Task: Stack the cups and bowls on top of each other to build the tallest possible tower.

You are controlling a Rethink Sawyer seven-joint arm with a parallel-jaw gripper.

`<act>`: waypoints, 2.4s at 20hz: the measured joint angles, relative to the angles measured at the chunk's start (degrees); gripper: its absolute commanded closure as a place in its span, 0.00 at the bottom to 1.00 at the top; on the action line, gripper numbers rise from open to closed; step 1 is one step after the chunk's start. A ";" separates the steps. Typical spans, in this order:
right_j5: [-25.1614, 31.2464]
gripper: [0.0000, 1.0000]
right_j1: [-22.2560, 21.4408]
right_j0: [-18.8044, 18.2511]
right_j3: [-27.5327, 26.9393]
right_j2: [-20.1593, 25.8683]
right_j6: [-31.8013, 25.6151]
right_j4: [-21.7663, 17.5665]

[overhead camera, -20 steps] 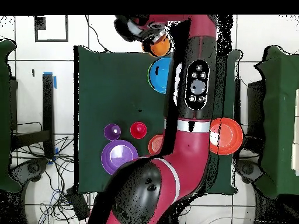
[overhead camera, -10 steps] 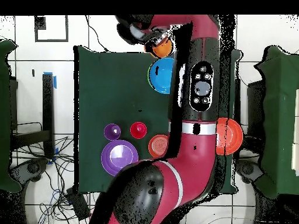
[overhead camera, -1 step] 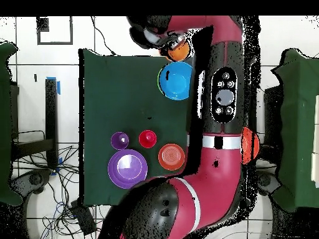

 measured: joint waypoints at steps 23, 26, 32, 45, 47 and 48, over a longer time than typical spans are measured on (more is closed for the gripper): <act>-5.05 1.00 -0.86 3.46 3.25 -9.71 0.00 3.33; -5.65 1.00 -0.69 4.55 3.27 -10.62 0.00 3.34; -8.26 1.00 -0.43 6.16 3.27 -12.55 0.00 3.61; -15.38 1.00 0.79 7.23 5.39 -17.07 0.00 7.35; -16.09 1.00 0.79 7.23 5.84 -17.67 0.00 7.86; -16.45 1.00 0.78 7.23 6.06 -17.99 0.00 8.09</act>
